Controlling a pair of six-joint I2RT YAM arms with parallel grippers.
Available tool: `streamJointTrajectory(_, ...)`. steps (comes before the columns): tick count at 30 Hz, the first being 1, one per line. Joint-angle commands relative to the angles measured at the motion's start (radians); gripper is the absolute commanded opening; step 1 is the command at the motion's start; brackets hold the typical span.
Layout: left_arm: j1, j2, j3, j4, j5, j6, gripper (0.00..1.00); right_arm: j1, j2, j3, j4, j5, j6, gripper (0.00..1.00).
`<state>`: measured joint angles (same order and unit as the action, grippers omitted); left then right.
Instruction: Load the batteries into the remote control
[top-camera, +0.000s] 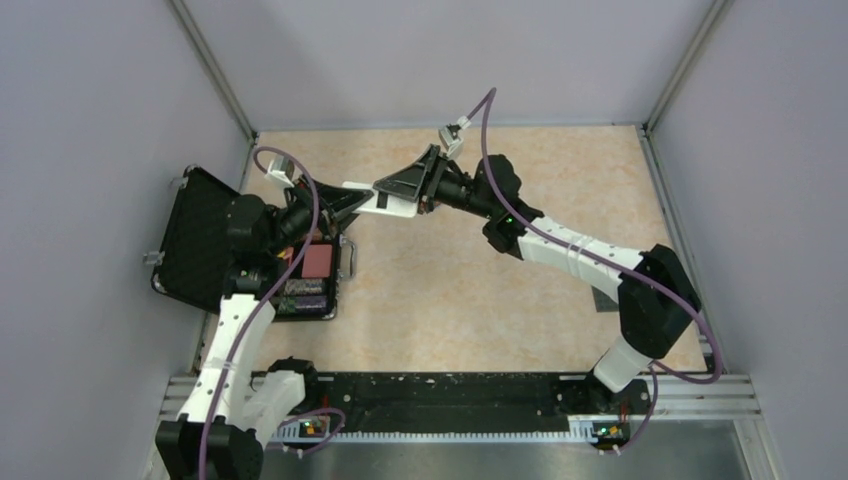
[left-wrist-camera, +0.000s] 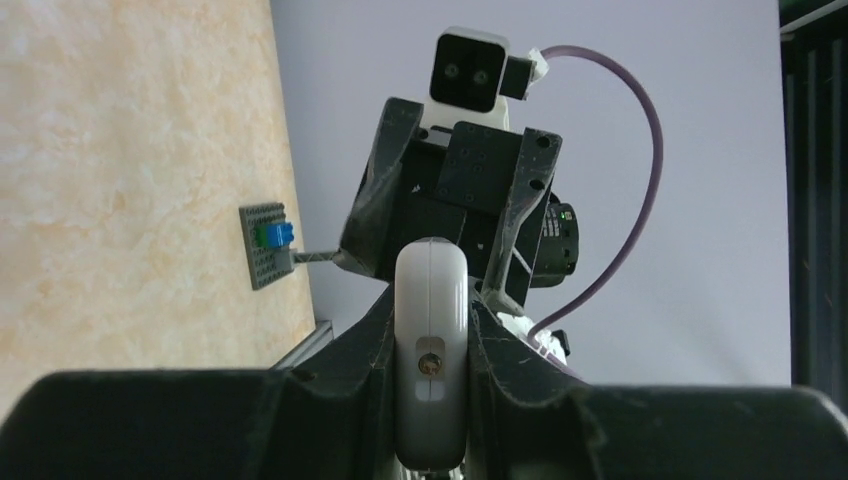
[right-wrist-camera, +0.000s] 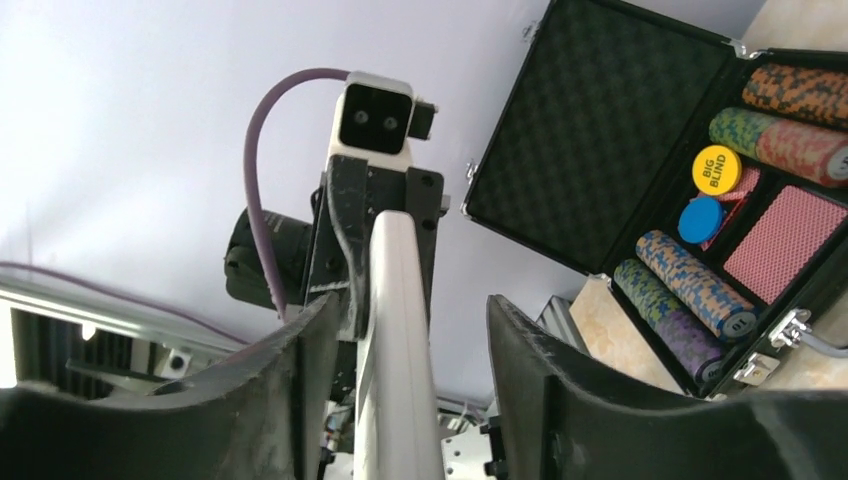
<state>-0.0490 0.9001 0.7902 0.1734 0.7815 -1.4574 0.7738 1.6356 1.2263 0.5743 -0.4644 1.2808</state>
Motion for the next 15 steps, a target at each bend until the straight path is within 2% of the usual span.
streamJointTrajectory(1,-0.011,-0.028,0.045,-0.053,0.072,0.105,0.0,-0.024,-0.085,-0.037,0.041,0.032,-0.012,0.63)
streamJointTrajectory(3,-0.007,-0.028,0.04,-0.066,0.064,0.129,0.0,-0.03,-0.114,-0.054,0.056,0.026,-0.007,0.72)
streamJointTrajectory(6,-0.002,-0.026,0.037,-0.056,0.07,0.155,0.0,-0.038,-0.153,-0.086,0.054,0.024,-0.011,0.79)
streamJointTrajectory(11,0.004,-0.032,0.076,-0.079,0.1,0.288,0.0,-0.076,-0.217,-0.171,0.055,-0.019,-0.028,0.81)
streamJointTrajectory(15,0.006,-0.028,0.138,-0.168,0.153,0.478,0.0,-0.113,-0.247,-0.171,-0.013,-0.128,-0.172,0.81)
